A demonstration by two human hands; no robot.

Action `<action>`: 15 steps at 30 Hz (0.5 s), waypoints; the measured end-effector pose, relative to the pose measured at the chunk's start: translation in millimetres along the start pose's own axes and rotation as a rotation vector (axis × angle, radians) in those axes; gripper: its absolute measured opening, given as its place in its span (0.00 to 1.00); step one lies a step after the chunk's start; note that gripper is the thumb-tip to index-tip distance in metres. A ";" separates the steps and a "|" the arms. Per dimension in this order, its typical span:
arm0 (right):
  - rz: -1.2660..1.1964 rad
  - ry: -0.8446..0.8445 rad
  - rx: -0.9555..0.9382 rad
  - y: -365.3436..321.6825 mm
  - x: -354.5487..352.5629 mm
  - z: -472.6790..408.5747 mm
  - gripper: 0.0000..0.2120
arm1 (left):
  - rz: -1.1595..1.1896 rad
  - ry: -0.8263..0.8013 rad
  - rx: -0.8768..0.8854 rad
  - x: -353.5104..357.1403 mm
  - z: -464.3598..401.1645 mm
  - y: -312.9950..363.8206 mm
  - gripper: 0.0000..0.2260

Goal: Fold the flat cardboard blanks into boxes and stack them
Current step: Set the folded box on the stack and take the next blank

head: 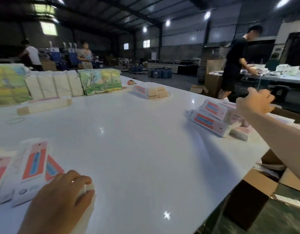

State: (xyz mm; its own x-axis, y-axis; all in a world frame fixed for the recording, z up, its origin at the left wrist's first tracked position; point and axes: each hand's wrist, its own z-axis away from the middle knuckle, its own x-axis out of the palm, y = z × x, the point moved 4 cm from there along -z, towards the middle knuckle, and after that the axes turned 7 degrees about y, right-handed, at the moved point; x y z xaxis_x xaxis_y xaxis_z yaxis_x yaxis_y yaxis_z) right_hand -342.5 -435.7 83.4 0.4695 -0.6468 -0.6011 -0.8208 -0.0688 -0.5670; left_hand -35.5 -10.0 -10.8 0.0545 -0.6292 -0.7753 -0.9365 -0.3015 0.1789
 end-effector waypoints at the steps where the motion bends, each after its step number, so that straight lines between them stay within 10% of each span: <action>1: -0.095 0.034 -0.054 -21.5 -7.3 5.1 0.21 | 0.007 -0.020 -0.042 -2.3 0.1 1.4 0.02; 7: -0.691 -0.369 -0.556 -157.7 -25.1 134.9 0.08 | -0.078 -0.102 -0.095 8.9 8.1 -10.4 0.13; 12: -0.525 -0.806 -0.940 -181.9 -2.7 301.2 0.08 | -0.050 -0.120 -0.094 13.2 14.2 -17.5 0.14; 15: -0.333 -0.740 -1.140 -172.0 11.4 345.4 0.11 | -0.009 -0.112 -0.100 13.5 15.7 -20.4 0.14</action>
State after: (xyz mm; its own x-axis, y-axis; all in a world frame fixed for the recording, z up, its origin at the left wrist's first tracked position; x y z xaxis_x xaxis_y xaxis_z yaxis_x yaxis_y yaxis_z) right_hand -83.6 -168.9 -20.5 0.4594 0.0435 -0.8871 -0.2793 -0.9411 -0.1907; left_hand -21.1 -1.1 -34.4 0.0184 -0.5443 -0.8387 -0.8966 -0.3802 0.2270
